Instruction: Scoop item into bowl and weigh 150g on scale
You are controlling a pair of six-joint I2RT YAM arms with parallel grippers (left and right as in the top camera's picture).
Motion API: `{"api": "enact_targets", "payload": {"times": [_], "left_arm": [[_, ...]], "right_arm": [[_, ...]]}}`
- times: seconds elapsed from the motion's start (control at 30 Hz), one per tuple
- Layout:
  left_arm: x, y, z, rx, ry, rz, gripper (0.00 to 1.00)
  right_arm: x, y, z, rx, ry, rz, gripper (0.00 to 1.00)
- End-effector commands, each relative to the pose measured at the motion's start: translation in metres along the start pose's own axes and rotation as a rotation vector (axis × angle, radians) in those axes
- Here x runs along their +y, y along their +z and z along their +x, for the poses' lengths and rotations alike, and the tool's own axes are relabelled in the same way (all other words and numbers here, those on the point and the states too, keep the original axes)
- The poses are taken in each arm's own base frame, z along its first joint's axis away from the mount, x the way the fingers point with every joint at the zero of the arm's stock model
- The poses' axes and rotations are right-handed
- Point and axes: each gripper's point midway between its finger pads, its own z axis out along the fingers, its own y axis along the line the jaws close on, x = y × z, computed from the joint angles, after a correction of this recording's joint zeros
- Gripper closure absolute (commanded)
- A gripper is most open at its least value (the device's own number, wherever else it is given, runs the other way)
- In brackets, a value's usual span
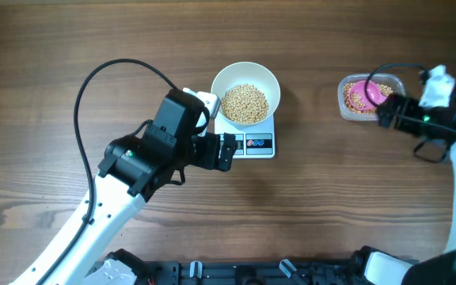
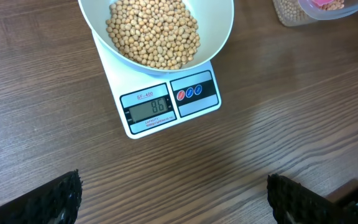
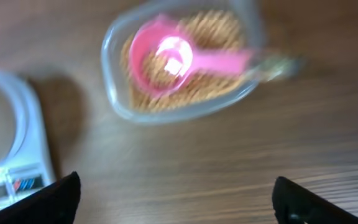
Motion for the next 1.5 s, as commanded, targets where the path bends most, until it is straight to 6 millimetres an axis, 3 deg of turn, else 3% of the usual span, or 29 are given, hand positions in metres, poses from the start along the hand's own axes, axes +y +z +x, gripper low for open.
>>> {"api": "enact_targets", "payload": {"times": [0.0, 0.17, 0.27, 0.37, 0.67, 0.83, 0.93, 1.03, 1.1, 1.2, 1.23, 1.33, 1.47], "left_arm": [[0.001, 0.001, 0.001, 0.002, 0.024, -0.008, 0.0], [0.001, 0.001, 0.001, 0.002, 0.024, -0.008, 0.0], [0.001, 0.001, 0.001, 0.002, 0.024, -0.008, 0.0], [0.001, 0.001, 0.001, 0.002, 0.024, -0.008, 0.0], [0.001, 0.001, 0.001, 0.002, 0.024, -0.008, 0.0], [0.001, 0.001, 0.001, 0.002, 0.024, -0.008, 0.0], [0.001, 0.001, 0.001, 0.002, 0.024, -0.008, 0.0], [0.001, 0.001, 0.001, 0.002, 0.024, -0.008, 0.0], [0.001, 0.001, 0.001, 0.002, 0.024, -0.008, 0.0], [0.001, 0.001, 0.001, 0.002, 0.024, -0.008, 0.0], [0.001, 0.001, 0.001, 0.002, 0.024, -0.008, 0.0], [0.001, 0.001, 0.001, 0.002, 0.024, -0.008, 0.0], [0.001, 0.001, 0.001, 0.002, 0.024, -0.008, 0.0]], "right_arm": [[-0.036, -0.028, -0.032, -0.119, 0.077, 0.141, 0.0], [-0.051, -0.043, -0.061, -0.173, 0.191, 0.039, 0.0], [-0.065, -0.042, -0.071, -0.174, 0.228, -0.008, 0.0], [-0.08, -0.025, -0.071, -0.126, 0.285, -0.046, 0.0], [-0.108, 0.058, -0.05, 0.042, 0.368, -0.089, 0.0], [-0.097, 0.087, -0.042, 0.096, 0.379, -0.215, 0.0], [-0.08, 0.093, -0.043, 0.091, 0.334, -0.353, 0.0], [-0.079, 0.101, -0.041, 0.098, 0.336, -0.378, 0.01], [-0.081, 0.106, -0.041, 0.097, 0.336, -0.378, 0.08], [-0.083, 0.11, -0.045, 0.08, 0.328, -0.374, 0.38], [-0.084, 0.11, -0.048, 0.069, 0.324, -0.372, 0.42], [-0.084, 0.11, -0.049, 0.065, 0.329, -0.371, 0.46], [-0.084, 0.111, -0.048, 0.069, 0.33, -0.371, 0.45]]}}
